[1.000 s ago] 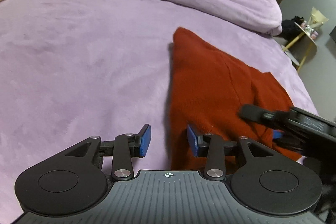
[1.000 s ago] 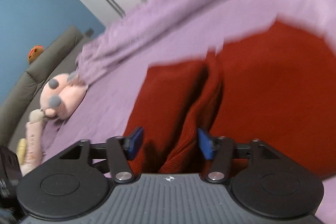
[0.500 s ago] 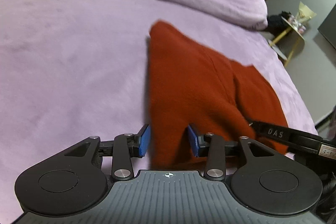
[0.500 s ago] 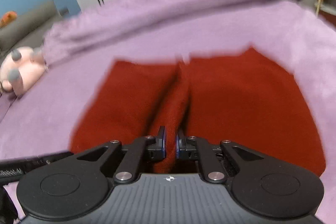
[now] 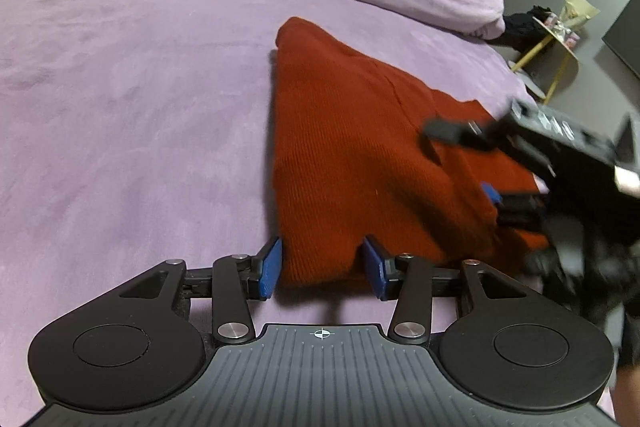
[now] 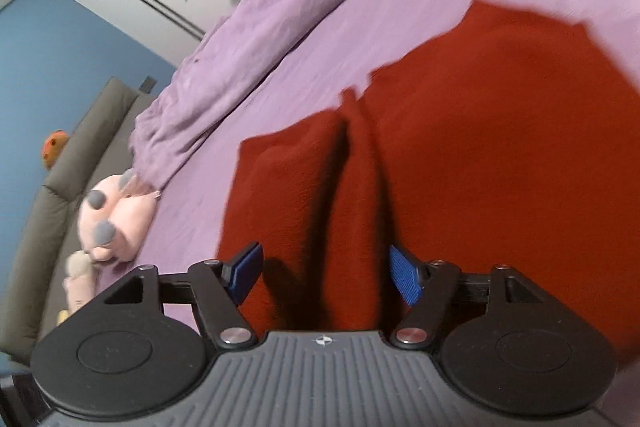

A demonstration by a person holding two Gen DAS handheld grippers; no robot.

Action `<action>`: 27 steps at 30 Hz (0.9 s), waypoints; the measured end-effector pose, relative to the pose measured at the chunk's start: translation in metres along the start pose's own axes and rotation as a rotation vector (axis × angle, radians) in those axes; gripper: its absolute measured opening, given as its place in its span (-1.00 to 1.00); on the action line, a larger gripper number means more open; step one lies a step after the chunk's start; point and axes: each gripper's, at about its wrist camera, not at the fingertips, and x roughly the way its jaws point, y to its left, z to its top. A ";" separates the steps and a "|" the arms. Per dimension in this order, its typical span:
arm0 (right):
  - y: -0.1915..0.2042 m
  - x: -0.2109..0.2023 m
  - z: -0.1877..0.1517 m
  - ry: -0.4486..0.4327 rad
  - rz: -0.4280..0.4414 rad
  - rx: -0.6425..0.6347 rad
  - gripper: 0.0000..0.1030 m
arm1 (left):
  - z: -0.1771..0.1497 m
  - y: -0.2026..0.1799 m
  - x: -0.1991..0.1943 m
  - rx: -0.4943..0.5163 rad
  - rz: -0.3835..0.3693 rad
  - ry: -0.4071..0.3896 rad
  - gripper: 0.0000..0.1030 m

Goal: Fold small clothes

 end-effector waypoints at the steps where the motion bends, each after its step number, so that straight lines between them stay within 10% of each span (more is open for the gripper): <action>1: 0.006 0.004 0.000 -0.009 0.003 -0.016 0.35 | -0.003 0.001 -0.003 0.008 -0.001 0.000 -0.03; 5: 0.022 0.013 -0.002 -0.015 -0.041 -0.114 0.24 | -0.012 0.003 -0.002 0.050 0.022 0.022 0.01; 10: 0.055 0.020 -0.007 -0.037 -0.165 -0.341 -0.60 | -0.011 0.000 0.006 0.056 0.069 0.012 0.01; 14: 0.099 -0.007 -0.019 -0.178 -0.285 -0.644 -0.81 | -0.006 -0.010 0.001 0.031 0.037 -0.005 0.02; 24: 0.025 -0.052 -0.005 -0.178 -0.462 -0.573 -0.79 | -0.008 -0.039 0.018 0.063 -0.040 0.035 0.02; 27: -0.004 -0.061 0.005 -0.145 -0.370 -0.389 -0.39 | -0.010 -0.039 0.025 0.053 -0.033 0.061 0.02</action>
